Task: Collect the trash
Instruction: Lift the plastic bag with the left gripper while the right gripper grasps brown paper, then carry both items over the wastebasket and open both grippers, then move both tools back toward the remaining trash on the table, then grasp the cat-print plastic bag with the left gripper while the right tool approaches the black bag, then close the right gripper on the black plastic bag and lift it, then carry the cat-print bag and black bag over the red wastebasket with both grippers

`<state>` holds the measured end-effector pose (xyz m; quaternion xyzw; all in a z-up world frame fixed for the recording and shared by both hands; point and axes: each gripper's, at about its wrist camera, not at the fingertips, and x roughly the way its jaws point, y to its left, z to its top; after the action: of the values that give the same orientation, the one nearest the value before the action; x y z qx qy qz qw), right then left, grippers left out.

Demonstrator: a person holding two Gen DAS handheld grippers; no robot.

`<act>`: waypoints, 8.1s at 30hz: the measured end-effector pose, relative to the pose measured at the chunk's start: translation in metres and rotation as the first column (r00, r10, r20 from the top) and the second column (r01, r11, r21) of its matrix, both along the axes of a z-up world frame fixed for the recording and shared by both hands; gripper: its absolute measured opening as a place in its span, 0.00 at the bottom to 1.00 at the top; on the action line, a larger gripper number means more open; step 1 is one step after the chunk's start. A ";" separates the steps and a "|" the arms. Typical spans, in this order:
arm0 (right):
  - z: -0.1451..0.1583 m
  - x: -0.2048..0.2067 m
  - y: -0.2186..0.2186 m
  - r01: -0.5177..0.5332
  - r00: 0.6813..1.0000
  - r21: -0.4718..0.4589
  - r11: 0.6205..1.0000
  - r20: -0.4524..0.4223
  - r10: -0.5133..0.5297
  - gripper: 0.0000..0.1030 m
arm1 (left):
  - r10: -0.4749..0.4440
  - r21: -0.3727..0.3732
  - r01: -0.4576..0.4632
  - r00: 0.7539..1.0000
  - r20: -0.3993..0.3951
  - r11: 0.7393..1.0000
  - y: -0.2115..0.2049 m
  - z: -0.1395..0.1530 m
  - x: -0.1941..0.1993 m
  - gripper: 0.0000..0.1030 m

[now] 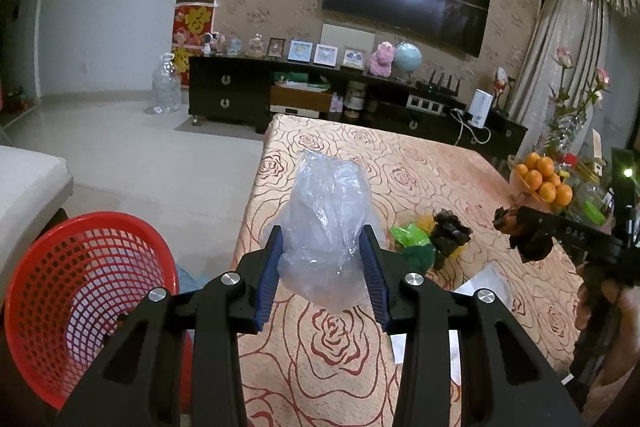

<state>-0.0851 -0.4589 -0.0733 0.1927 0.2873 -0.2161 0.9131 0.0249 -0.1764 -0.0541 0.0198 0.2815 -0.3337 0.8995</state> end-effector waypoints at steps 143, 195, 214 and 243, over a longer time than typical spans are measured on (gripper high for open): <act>0.006 -0.001 0.001 -0.043 0.998 -0.009 0.999 -0.042 0.042 0.72 | 0.030 0.132 -0.028 1.000 -0.009 0.991 -0.004 -0.023 0.021 0.73; -0.025 0.048 0.006 -0.110 0.989 -0.006 0.994 -0.102 0.109 0.72 | -0.064 0.336 0.124 0.981 -0.183 0.934 -0.127 -0.108 0.059 0.48; -0.070 0.113 0.010 -0.158 0.955 -0.023 0.987 -0.258 0.147 0.44 | -0.086 0.150 0.108 0.986 -0.146 0.983 -0.077 -0.052 0.051 0.40; 0.018 0.043 0.025 -0.191 0.981 -0.031 0.981 0.042 0.192 0.36 | -0.053 0.040 0.053 0.999 -0.001 0.998 -0.034 -0.003 0.032 0.40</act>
<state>-0.0419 -0.4344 -0.0551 0.1565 0.2810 -0.1269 0.9383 0.0565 -0.2108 -0.0572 0.0455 0.2875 -0.3517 0.8897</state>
